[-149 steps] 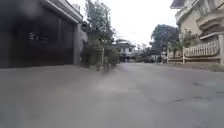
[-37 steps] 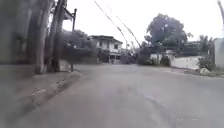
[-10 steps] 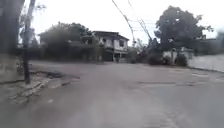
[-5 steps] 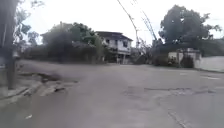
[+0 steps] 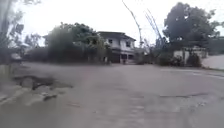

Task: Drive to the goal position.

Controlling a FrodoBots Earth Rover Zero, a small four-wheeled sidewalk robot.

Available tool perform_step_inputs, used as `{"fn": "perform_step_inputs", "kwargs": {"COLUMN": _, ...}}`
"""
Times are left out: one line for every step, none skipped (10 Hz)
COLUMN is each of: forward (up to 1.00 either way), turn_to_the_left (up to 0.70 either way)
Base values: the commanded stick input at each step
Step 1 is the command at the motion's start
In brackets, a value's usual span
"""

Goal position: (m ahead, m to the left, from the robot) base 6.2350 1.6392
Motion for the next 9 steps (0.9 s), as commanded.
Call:
{"fn": "perform_step_inputs", "kwargs": {"forward": 1.0, "turn_to_the_left": -0.02}}
{"fn": "perform_step_inputs", "kwargs": {"forward": 1.0, "turn_to_the_left": -0.02}}
{"fn": "perform_step_inputs", "kwargs": {"forward": 1.0, "turn_to_the_left": -0.02}}
{"fn": "perform_step_inputs", "kwargs": {"forward": 1.0, "turn_to_the_left": -0.01}}
{"fn": "perform_step_inputs", "kwargs": {"forward": 1.0, "turn_to_the_left": 0.0}}
{"fn": "perform_step_inputs", "kwargs": {"forward": 1.0, "turn_to_the_left": 0.0}}
{"fn": "perform_step_inputs", "kwargs": {"forward": 1.0, "turn_to_the_left": 0.0}}
{"fn": "perform_step_inputs", "kwargs": {"forward": 1.0, "turn_to_the_left": 0.0}}
{"fn": "perform_step_inputs", "kwargs": {"forward": 1.0, "turn_to_the_left": 0.0}}
